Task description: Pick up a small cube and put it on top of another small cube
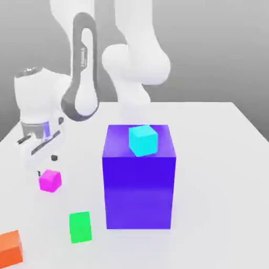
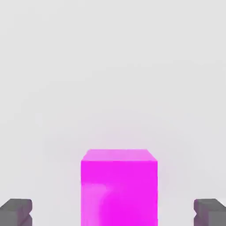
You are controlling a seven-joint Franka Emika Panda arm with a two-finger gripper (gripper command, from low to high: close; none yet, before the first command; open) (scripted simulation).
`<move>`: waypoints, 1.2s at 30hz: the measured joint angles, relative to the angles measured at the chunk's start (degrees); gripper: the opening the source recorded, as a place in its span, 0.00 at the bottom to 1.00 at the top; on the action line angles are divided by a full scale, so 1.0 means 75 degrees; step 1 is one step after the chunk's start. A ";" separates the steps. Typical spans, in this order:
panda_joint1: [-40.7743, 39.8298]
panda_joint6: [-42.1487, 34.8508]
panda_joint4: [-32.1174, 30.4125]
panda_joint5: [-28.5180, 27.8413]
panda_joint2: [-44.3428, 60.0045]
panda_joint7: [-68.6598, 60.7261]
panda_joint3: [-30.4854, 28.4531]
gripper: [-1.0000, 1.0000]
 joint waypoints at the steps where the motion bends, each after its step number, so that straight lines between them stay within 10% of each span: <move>1: -0.0175 0.0224 0.0048 0.0096 0.0274 -0.0072 0.0197 0.50; 3: -0.0482 0.0671 0.0140 0.0157 0.0819 -0.0142 0.0506 0.50; 4: -0.0541 0.0795 0.0165 0.0178 0.0973 -0.0165 0.0568 0.00; 36: 0.1265 -0.2073 0.0844 -0.0659 -0.1322 0.3117 0.1074 0.00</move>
